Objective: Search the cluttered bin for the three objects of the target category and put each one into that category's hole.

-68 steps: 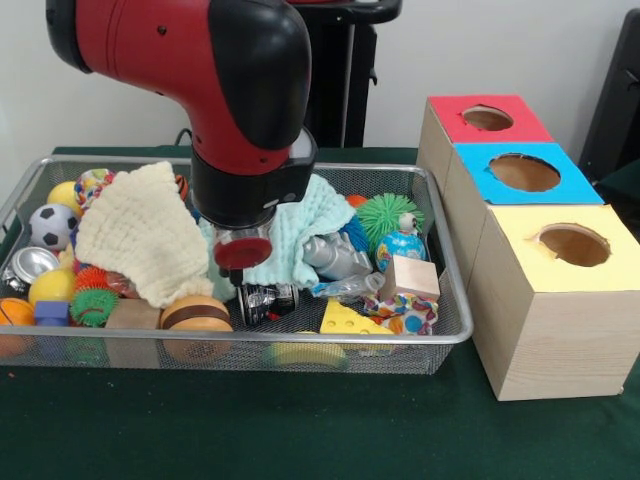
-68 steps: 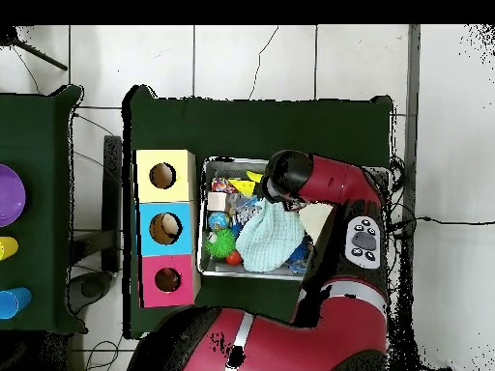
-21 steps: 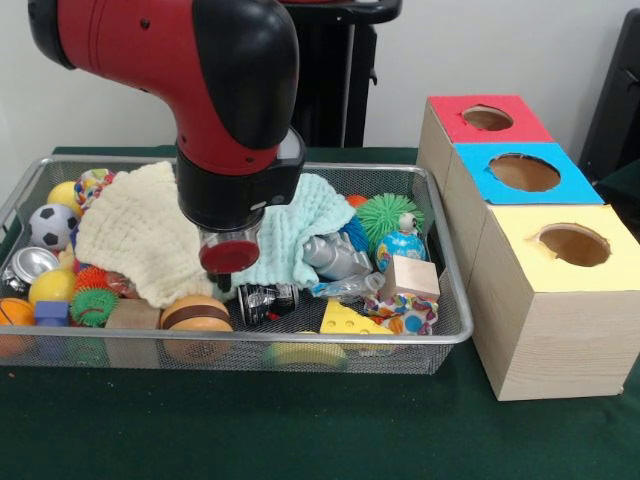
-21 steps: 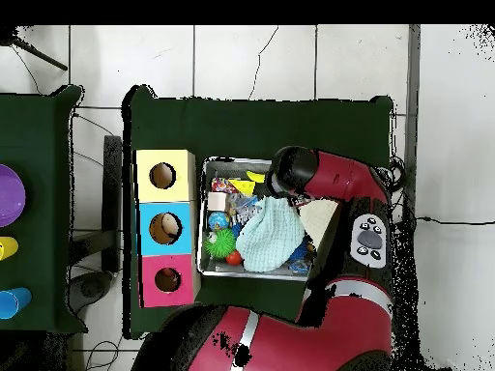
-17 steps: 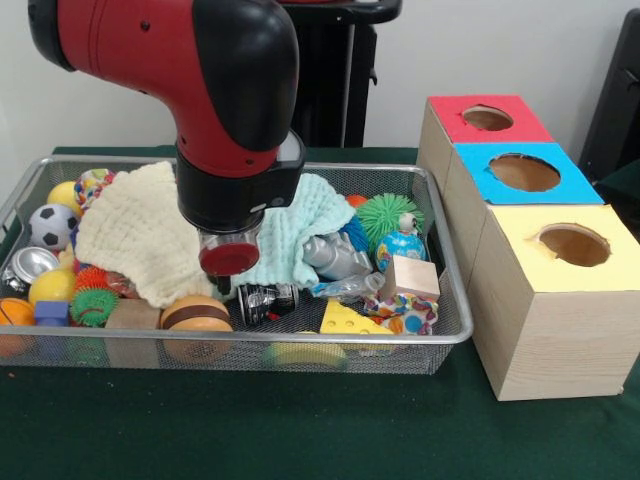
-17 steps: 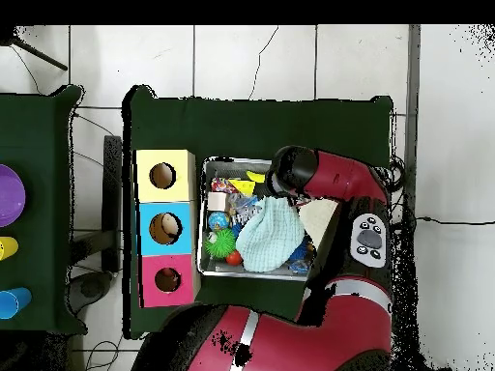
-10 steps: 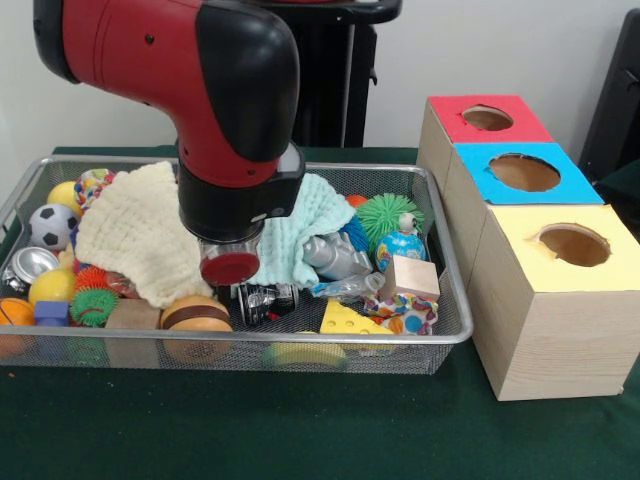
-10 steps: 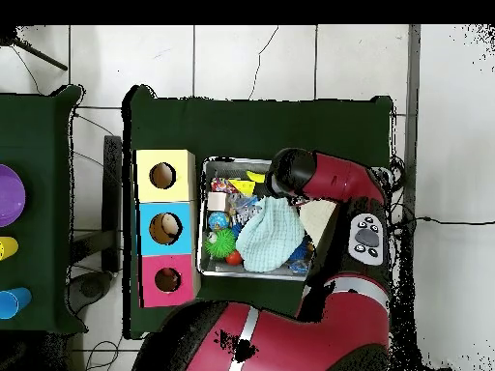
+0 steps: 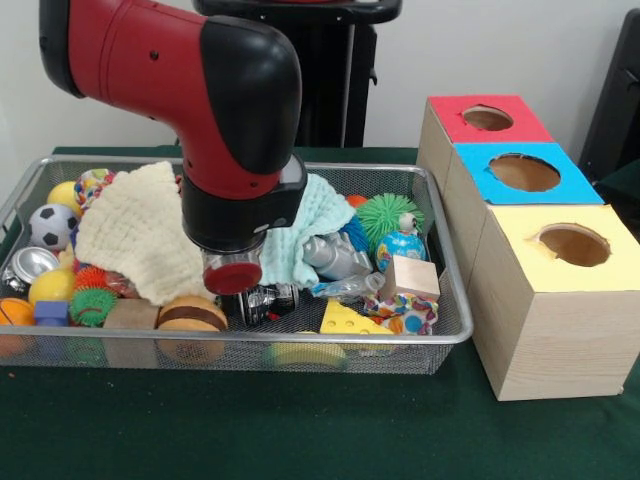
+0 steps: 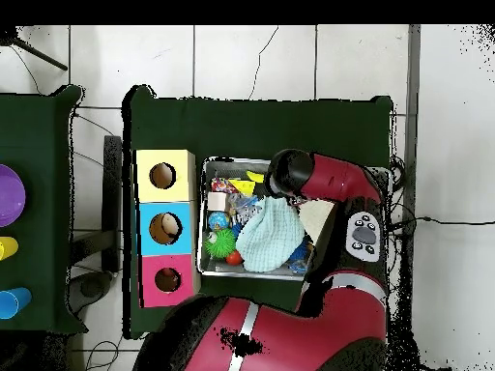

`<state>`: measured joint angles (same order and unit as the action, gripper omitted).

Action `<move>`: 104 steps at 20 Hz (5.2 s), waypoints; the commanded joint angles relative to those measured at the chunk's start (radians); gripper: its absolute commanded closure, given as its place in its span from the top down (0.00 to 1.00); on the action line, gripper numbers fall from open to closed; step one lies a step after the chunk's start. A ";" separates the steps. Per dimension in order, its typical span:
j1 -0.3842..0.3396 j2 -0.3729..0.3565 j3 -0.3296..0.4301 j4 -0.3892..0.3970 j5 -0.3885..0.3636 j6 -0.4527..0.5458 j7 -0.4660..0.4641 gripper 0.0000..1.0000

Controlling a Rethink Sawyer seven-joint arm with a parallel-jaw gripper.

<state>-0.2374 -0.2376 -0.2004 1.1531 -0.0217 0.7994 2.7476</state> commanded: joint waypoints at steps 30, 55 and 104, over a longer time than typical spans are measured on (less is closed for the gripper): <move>0.013 0.010 0.086 -0.087 -0.067 0.080 -0.111 1.00; 0.035 -0.033 0.138 -0.080 -0.045 0.090 -0.133 1.00; -0.207 -0.114 0.531 0.050 -0.416 0.073 -0.951 1.00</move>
<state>-0.4085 -0.4053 0.1819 1.1125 -0.3403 0.8789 2.2484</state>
